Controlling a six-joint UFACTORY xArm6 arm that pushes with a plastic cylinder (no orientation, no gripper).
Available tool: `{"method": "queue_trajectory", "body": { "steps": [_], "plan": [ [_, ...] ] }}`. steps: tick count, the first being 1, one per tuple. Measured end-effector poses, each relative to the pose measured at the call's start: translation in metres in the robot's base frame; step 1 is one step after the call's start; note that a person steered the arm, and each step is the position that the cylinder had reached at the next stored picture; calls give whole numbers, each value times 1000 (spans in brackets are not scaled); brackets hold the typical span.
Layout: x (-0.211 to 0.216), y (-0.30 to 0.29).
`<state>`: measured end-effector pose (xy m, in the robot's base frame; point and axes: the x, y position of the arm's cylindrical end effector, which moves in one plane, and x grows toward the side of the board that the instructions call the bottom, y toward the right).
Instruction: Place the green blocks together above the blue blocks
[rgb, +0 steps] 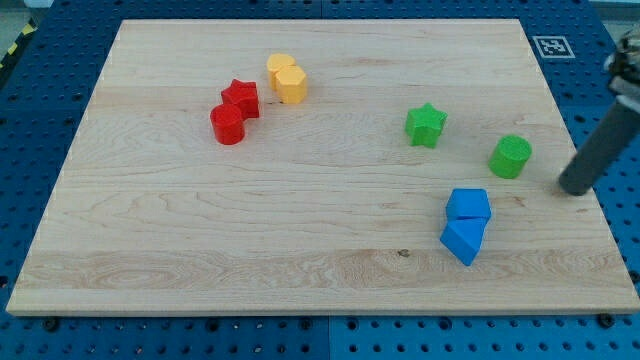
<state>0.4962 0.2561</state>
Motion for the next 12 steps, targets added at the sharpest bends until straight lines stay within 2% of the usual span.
{"method": "queue_trajectory", "body": {
  "steps": [3,5,8,9,10,12],
  "plan": [
    [-2,-15],
    [-23,-45],
    [-41,-146],
    [-65,-196],
    [-91,-215],
    [-99,-189]
  ]
}}
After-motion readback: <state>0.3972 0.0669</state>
